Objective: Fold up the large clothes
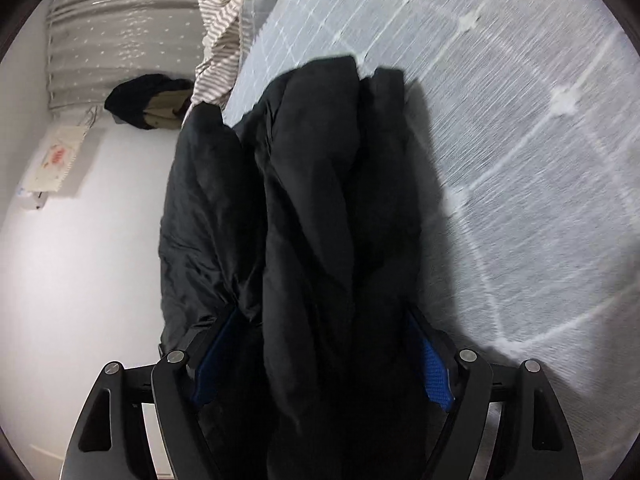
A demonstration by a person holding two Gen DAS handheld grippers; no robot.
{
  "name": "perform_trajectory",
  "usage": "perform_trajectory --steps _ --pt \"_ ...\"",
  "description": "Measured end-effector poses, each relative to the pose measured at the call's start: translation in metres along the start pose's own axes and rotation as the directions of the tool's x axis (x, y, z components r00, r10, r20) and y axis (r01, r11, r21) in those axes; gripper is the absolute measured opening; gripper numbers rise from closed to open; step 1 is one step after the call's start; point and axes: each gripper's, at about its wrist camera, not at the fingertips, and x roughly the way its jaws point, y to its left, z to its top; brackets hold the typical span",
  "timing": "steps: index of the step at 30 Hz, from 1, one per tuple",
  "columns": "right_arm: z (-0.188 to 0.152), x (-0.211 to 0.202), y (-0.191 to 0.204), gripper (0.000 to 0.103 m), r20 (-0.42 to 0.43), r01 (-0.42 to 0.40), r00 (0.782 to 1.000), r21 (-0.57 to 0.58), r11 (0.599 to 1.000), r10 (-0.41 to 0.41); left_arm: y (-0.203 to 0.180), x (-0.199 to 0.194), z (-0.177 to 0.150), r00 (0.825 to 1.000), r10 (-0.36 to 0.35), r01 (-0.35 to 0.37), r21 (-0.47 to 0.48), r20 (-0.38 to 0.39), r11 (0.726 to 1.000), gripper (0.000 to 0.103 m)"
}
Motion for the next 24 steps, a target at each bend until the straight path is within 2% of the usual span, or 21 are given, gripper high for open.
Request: perform_trajectory --steps 1,2,4,6,12,15,17,21,22,23,24 --pt "-0.002 0.003 0.002 0.067 0.004 -0.002 1.0 -0.014 1.0 0.002 -0.004 0.0 -0.002 1.0 0.005 -0.005 0.01 0.007 1.0 0.082" --pt "0.001 0.003 0.0 0.061 0.015 -0.004 1.0 -0.022 1.0 0.004 -0.01 -0.002 -0.005 1.0 0.007 -0.008 0.025 0.017 1.0 0.077" --pt "-0.002 -0.006 0.007 0.037 0.062 -0.027 0.998 -0.052 0.998 0.03 -0.02 -0.005 -0.008 0.999 0.013 -0.015 0.049 0.035 0.999 0.071" --pt "-0.007 -0.019 0.017 0.031 0.105 -0.032 0.994 -0.11 0.993 0.043 -0.033 -0.004 -0.01 0.998 0.008 -0.012 0.07 0.058 0.997 0.063" --pt "-0.008 -0.073 0.034 0.028 0.249 0.006 0.967 -0.254 0.967 0.059 -0.098 0.026 -0.006 0.997 -0.02 0.002 0.233 0.074 0.972 0.056" --pt "-0.005 -0.11 0.035 0.028 0.347 0.031 0.935 -0.292 0.956 0.075 -0.133 0.056 -0.001 0.996 -0.065 0.044 0.293 0.063 0.955 0.055" --pt "0.0 -0.133 0.042 0.028 0.417 0.079 0.906 -0.319 0.945 0.065 -0.158 0.085 0.004 0.994 -0.09 0.067 0.335 0.054 0.94 0.055" --pt "0.014 -0.183 0.036 0.028 0.555 0.149 0.83 -0.32 0.936 0.058 -0.179 0.132 0.01 0.992 -0.126 0.106 0.379 0.028 0.919 0.055" --pt "0.019 -0.192 0.028 0.028 0.593 0.186 0.805 -0.299 0.936 0.029 -0.182 0.148 0.013 0.994 -0.104 0.089 0.391 0.019 0.916 0.056" --pt "0.022 -0.195 0.022 0.031 0.613 0.217 0.79 -0.277 0.936 -0.002 -0.182 0.168 0.014 0.999 -0.052 0.044 0.392 0.011 0.919 0.06" --pt "0.025 -0.204 0.006 0.032 0.632 0.267 0.772 -0.218 0.939 -0.073 -0.179 0.178 0.014 1.0 -0.007 0.004 0.389 0.008 0.921 0.061"
